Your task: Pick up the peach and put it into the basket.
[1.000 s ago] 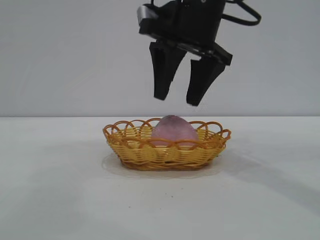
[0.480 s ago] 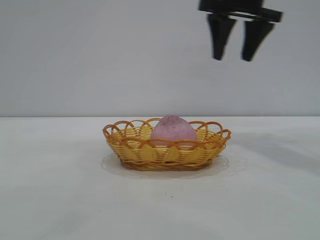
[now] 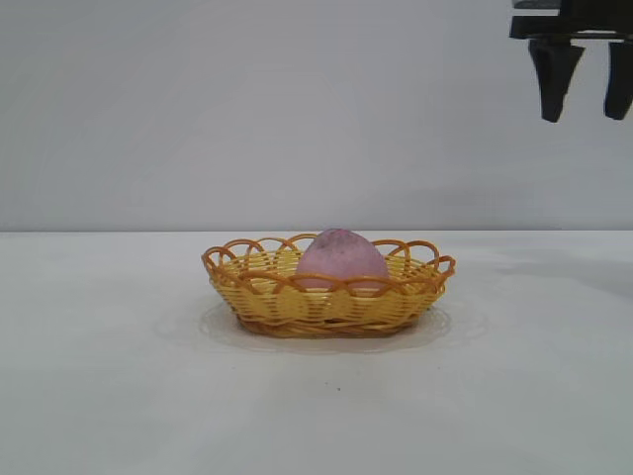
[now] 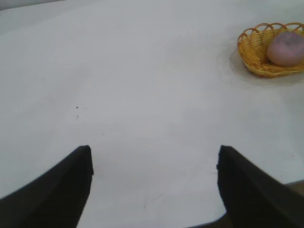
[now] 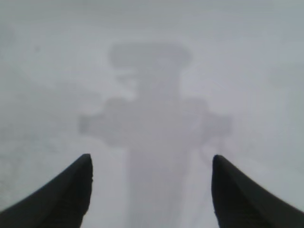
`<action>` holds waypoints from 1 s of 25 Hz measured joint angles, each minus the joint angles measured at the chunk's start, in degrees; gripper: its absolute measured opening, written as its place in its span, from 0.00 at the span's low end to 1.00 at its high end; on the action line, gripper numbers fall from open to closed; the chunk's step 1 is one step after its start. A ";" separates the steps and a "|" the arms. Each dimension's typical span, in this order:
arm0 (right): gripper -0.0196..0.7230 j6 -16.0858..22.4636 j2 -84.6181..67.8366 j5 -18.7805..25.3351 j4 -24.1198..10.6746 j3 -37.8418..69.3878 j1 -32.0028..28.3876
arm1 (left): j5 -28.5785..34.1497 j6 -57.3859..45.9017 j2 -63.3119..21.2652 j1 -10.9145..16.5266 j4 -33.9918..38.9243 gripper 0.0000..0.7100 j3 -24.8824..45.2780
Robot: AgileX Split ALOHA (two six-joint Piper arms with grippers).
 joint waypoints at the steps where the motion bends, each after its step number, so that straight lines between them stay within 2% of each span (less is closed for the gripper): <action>1: 0.64 -0.11 -0.23 0.00 0.00 0.00 -0.59 | 0.00 0.00 0.00 0.00 0.00 0.68 0.00; 12: 0.64 -0.85 -12.28 0.12 0.27 6.42 -2.28 | 0.00 0.00 0.00 0.00 -0.02 0.68 0.00; 25: 0.64 0.66 -40.22 0.73 0.07 27.86 -2.28 | 0.00 0.00 0.00 0.00 -0.02 0.68 0.00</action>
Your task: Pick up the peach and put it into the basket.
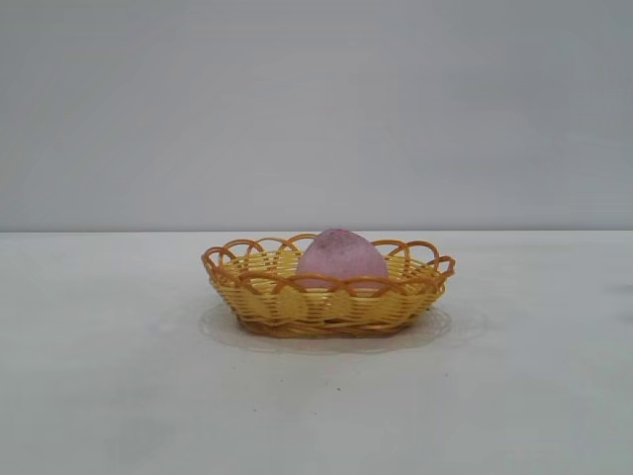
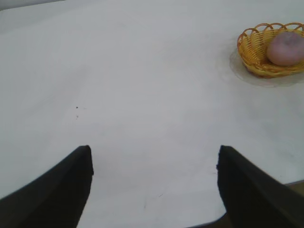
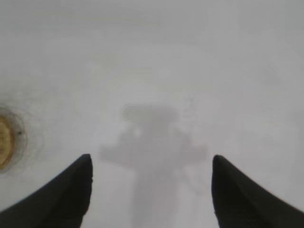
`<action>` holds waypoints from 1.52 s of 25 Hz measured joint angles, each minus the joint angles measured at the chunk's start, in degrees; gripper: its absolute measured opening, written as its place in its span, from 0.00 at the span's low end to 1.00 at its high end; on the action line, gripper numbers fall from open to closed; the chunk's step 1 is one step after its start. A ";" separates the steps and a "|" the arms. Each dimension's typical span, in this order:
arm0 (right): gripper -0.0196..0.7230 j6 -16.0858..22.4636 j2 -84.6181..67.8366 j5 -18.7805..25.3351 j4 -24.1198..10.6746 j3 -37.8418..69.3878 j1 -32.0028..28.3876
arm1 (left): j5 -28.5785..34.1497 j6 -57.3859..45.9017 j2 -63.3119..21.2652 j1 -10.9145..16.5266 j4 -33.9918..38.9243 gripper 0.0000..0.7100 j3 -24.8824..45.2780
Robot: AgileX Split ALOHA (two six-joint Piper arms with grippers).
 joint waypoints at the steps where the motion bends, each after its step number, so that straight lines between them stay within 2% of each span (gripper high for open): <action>1: 0.64 0.13 -1.81 0.00 -0.04 1.49 0.00 | 0.00 0.00 0.00 0.00 0.00 0.68 0.00; 9: 0.64 0.70 -18.00 0.14 -0.04 16.80 0.00 | 0.00 0.00 0.00 0.00 0.00 0.68 0.00; 18: 0.64 1.33 -43.61 0.61 0.07 36.69 0.00 | 0.00 0.00 0.00 0.00 0.00 0.68 0.00; 28: 0.64 1.57 -70.79 0.86 3.36 51.73 0.00 | 0.00 0.00 0.00 0.00 0.00 0.68 0.00; 34: 0.64 2.84 -81.15 -5.46 4.00 55.03 0.00 | 0.00 0.00 -0.09 0.00 0.00 0.68 0.00; 38: 0.64 2.92 -81.29 -6.05 4.02 55.74 0.00 | 0.00 0.00 -0.09 0.00 0.00 0.68 0.00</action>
